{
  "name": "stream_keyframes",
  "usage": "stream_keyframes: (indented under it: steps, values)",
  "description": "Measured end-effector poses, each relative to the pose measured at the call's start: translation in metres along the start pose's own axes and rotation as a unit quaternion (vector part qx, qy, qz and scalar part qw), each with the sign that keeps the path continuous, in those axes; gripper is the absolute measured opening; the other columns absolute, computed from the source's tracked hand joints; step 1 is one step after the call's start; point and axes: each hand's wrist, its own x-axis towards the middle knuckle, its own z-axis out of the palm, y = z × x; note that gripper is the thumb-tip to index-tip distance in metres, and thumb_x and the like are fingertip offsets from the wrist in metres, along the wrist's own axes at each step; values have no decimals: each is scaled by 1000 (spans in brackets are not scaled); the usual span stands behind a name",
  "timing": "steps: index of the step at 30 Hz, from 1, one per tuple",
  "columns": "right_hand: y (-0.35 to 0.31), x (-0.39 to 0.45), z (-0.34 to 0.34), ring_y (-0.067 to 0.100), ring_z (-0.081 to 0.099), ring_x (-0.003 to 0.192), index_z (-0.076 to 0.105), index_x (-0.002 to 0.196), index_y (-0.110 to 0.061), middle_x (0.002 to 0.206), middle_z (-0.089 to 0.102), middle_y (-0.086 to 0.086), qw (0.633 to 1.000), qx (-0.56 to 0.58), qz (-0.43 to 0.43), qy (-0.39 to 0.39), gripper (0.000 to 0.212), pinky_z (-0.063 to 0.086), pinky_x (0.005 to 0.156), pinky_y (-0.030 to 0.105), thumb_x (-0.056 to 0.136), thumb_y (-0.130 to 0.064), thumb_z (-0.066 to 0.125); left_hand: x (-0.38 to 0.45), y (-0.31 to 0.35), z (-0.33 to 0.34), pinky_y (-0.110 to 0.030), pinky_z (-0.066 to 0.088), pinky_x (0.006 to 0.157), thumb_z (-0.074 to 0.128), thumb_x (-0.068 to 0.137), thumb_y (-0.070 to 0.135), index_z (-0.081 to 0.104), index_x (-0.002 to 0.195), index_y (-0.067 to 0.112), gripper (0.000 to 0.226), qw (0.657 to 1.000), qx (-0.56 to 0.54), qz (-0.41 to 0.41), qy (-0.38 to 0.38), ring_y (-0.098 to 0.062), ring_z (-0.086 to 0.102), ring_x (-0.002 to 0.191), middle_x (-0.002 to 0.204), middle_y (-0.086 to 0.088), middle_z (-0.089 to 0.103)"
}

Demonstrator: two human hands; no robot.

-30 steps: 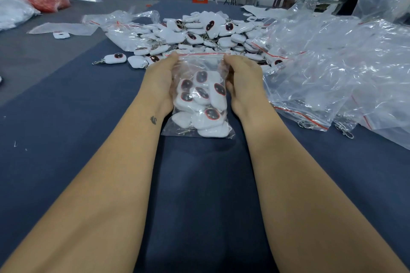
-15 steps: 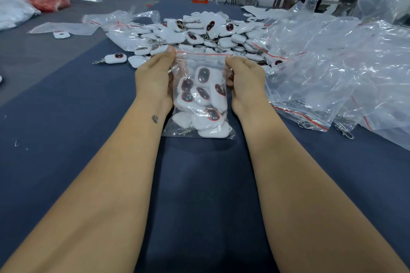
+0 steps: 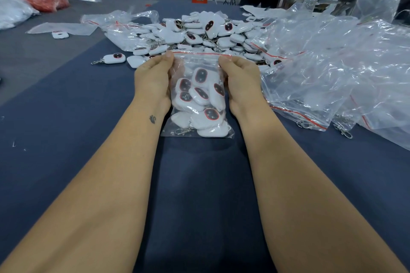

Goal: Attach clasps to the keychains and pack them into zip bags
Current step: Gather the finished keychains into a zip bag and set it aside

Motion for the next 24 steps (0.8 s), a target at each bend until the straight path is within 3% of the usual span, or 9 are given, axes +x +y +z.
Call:
stream_keyframes:
  steps: [4, 6, 12, 18, 22, 24]
  values:
    - [0, 2, 0, 27, 50, 75, 63, 66, -9, 68, 57, 11, 999, 43, 15, -9, 24, 44, 77, 41, 90, -3, 63, -1, 1, 0, -24, 56, 58, 67, 92, 13, 67, 78, 9, 14, 1000, -17, -3, -14, -11, 66, 56, 63, 0, 70]
    - [0, 2, 0, 23, 58, 68, 65, 66, -10, 64, 64, 6, 998, 48, 22, -33, 24, 50, 73, 39, 89, -4, 65, -2, 1, -1, -25, 56, 59, 68, 92, 15, 66, 76, 10, 17, 999, -24, -1, -25, -13, 66, 58, 64, 0, 69]
    - [1, 0, 1, 27, 62, 81, 65, 84, -5, 81, 66, 11, 999, 28, 14, -30, 10, 55, 83, 46, 93, -5, 62, -8, 4, 1, -27, 57, 58, 72, 88, 17, 71, 66, 11, 23, 998, 25, -13, -57, -16, 68, 58, 66, -4, 71]
    - [0, 0, 0, 22, 62, 66, 66, 77, -5, 68, 67, 7, 995, 80, 39, -52, 11, 53, 72, 36, 88, -1, 67, -11, 4, 1, -21, 54, 53, 65, 92, 8, 67, 71, 10, 21, 997, 27, 7, -66, -9, 65, 53, 60, 1, 69]
    - [1, -2, 0, 26, 66, 72, 69, 83, -4, 76, 70, 11, 993, 82, 46, -77, 5, 56, 82, 44, 86, -1, 68, -11, 3, 2, -22, 55, 54, 65, 92, 7, 65, 70, 10, 23, 998, 17, 5, -66, -10, 65, 54, 60, 1, 69]
    - [0, -3, 0, 25, 66, 72, 68, 81, -6, 75, 70, 10, 994, 78, 44, -70, 7, 57, 80, 43, 86, -1, 69, -12, 4, 3, -23, 55, 54, 68, 90, 9, 66, 66, 11, 24, 998, 23, 0, -67, -12, 66, 54, 61, -1, 69]
